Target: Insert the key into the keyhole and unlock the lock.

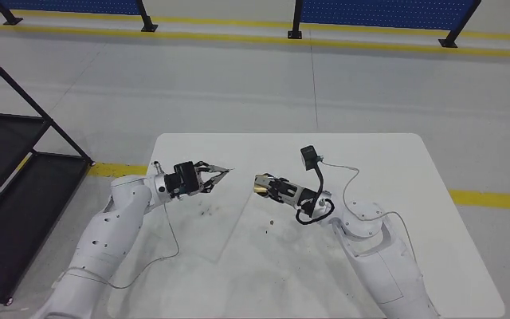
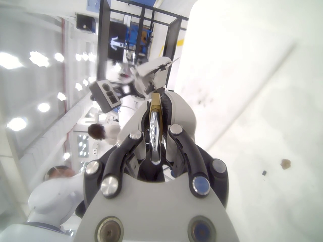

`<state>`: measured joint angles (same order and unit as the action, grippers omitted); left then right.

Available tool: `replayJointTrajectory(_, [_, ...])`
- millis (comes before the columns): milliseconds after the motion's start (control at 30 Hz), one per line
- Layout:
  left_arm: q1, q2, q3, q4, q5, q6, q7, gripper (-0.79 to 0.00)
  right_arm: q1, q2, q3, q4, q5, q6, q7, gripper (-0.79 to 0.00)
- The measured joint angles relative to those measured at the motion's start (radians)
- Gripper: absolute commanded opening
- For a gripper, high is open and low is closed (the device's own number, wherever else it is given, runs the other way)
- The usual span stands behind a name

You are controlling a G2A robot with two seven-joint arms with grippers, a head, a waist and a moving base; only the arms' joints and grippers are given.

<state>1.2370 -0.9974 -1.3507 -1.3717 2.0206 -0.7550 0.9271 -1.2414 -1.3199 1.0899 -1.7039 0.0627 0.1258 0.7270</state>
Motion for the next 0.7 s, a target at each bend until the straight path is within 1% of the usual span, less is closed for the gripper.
replayJointTrajectory(67, [0.000,0.000,-0.001,-0.008,-0.008,-0.007,0.021,-0.785,0.000,0.000,0.000,0.000,0.000,0.000,0.000,-0.785])
replayJointTrajectory(100, [0.001,0.000,-0.001,-0.011,-0.012,-0.009,-0.004,-0.785,0.000,0.000,0.000,0.000,0.000,0.000,0.000,-0.785])
replayJointTrajectory(133, [0.001,0.000,-0.001,-0.011,-0.013,-0.009,-0.025,-0.742,0.000,0.000,0.000,0.000,0.000,0.000,0.000,-0.785])
replayJointTrajectory(167, [0.001,0.000,-0.001,-0.011,-0.013,-0.009,-0.036,-0.717,0.000,0.000,0.000,0.000,0.000,0.000,0.000,-0.785])
replayJointTrajectory(200, [0.001,-0.001,-0.001,-0.011,-0.013,-0.009,-0.040,-0.785,0.000,0.000,0.000,0.000,0.000,0.000,0.000,-0.785])
replayJointTrajectory(333, [0.002,0.000,0.002,-0.016,-0.001,0.003,-0.047,-0.785,0.000,0.000,0.000,0.000,0.000,0.000,0.000,-0.785])
replayJointTrajectory(367, [0.004,0.000,0.005,-0.020,0.014,0.028,-0.057,-0.785,0.000,0.000,0.000,0.000,0.000,0.000,0.000,-0.785])
replayJointTrajectory(400, [0.006,0.000,0.011,-0.020,0.033,0.073,-0.054,-0.785,0.000,0.000,0.000,0.000,0.000,0.000,0.000,-0.785])
replayJointTrajectory(433, [0.007,0.000,0.017,-0.017,0.045,0.109,-0.037,-0.785,0.000,0.000,0.000,0.000,0.000,0.000,0.000,-0.785])
replayJointTrajectory(567, [-0.004,0.000,0.038,0.011,0.078,0.253,0.069,-0.785,0.000,0.000,0.000,0.000,0.000,0.000,0.000,-0.785])
replayJointTrajectory(700, [-0.030,0.004,0.061,0.046,0.148,0.442,0.192,-0.785,0.000,0.000,0.000,0.000,0.000,0.000,0.000,-0.785])
